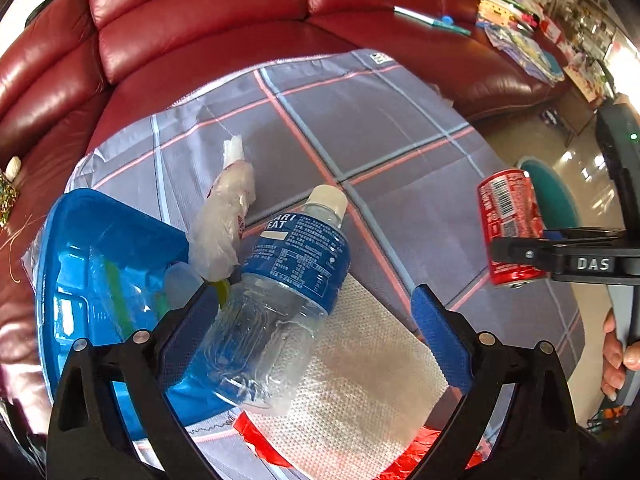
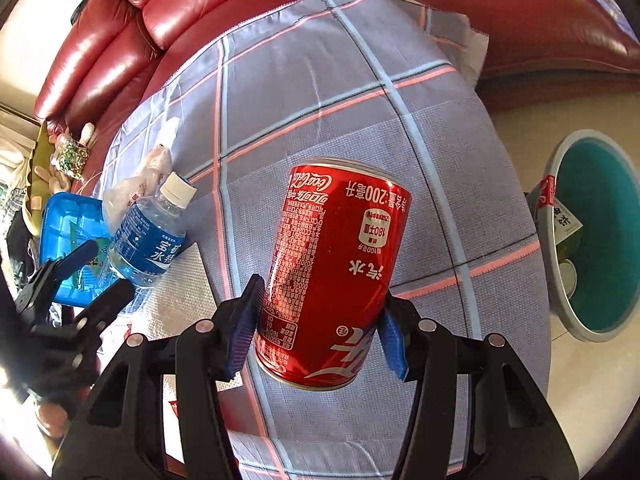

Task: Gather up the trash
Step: 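Grasp the red Coca-Cola can with the right tool while the left tool grasps the clear water bottle, then carry the can and bottle over the teal bin and open both tools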

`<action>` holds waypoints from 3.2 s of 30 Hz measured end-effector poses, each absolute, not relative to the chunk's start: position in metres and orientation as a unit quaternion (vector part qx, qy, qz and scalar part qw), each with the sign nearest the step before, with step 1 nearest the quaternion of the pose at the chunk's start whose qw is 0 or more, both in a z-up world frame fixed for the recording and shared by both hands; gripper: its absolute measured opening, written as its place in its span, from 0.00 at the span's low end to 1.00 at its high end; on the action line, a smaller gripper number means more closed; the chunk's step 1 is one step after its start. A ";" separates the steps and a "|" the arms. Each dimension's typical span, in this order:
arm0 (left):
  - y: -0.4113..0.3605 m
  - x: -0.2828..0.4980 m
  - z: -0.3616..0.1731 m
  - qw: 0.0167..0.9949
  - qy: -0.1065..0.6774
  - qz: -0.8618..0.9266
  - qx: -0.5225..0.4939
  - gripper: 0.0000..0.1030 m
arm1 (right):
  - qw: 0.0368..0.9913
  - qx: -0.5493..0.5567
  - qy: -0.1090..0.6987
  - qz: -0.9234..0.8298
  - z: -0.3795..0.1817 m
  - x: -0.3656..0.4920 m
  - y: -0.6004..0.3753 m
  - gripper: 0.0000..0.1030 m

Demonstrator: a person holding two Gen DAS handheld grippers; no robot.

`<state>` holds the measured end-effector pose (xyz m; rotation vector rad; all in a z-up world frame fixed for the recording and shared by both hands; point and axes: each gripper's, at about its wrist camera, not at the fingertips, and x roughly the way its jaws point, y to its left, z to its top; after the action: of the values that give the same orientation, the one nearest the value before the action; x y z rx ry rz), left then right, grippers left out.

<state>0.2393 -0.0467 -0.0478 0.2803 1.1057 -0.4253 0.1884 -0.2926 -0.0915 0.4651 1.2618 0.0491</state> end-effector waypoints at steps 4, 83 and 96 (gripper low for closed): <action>-0.050 0.245 -0.062 0.815 0.524 -0.186 0.163 0.92 | 0.784 0.209 0.583 0.026 -0.092 0.188 -0.295 0.50; -0.457 0.137 -0.105 0.697 0.552 -0.374 0.264 0.71 | 0.799 0.377 0.451 -0.128 -0.080 0.020 -0.631 0.50; -0.439 0.146 -0.096 0.721 0.554 -0.361 0.207 0.88 | 0.794 0.368 0.467 -0.129 -0.090 0.033 -0.632 0.50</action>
<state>0.1459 -0.4385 -0.0965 0.4571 1.2250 -0.7987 0.0331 -0.6316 -0.0901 0.7921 1.0040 -0.2767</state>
